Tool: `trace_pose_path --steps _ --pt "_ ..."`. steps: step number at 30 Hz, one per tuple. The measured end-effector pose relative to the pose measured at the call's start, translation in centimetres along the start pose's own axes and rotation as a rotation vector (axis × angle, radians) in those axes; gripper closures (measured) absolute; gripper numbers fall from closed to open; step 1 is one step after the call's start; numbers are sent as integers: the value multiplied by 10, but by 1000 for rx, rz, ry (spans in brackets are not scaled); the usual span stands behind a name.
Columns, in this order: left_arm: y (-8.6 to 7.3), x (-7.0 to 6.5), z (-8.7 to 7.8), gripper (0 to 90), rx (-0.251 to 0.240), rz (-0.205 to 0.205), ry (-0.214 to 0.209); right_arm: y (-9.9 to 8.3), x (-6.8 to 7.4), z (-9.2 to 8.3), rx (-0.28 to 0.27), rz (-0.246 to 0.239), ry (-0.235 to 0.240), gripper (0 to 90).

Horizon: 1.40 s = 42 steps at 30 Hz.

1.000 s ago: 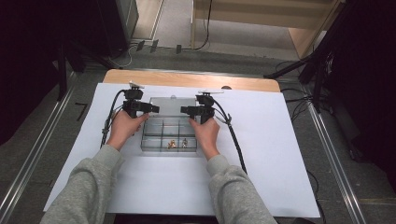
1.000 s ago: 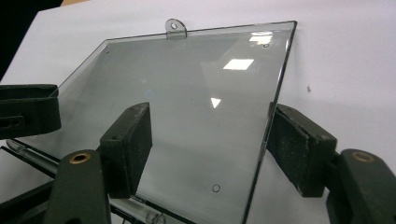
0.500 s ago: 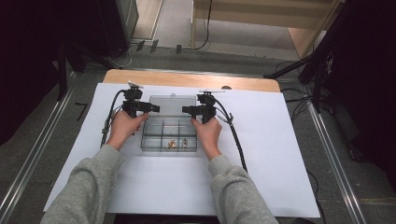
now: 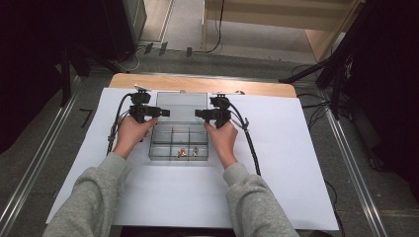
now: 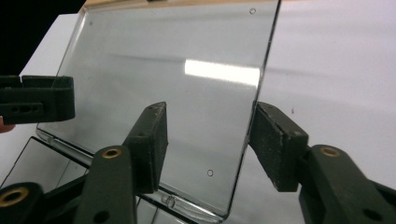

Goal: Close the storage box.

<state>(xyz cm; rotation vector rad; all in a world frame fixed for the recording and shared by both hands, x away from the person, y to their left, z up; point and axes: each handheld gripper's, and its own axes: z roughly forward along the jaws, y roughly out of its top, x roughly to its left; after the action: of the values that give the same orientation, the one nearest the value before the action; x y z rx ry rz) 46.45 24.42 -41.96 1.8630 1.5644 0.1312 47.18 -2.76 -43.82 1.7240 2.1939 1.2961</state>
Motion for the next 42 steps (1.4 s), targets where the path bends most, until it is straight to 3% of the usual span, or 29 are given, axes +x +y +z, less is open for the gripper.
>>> trace_pose_path --steps 10,17,30,39,42 --pt "2 -5 -19 542 -67 63 27 8 7 -20 -3 -77 -17 620" --pt "1 -6 -31 593 -79 96 2 11 10 -30 14 -122 -21 690" --pt "-6 -13 -47 554 -72 169 -31 8 19 -47 35 -227 -12 686" --pt "-9 -18 -63 504 -94 185 -70 8 23 -63 43 -254 18 666" --pt "-9 -23 -71 496 -86 195 -61 8 26 -67 48 -267 16 659"
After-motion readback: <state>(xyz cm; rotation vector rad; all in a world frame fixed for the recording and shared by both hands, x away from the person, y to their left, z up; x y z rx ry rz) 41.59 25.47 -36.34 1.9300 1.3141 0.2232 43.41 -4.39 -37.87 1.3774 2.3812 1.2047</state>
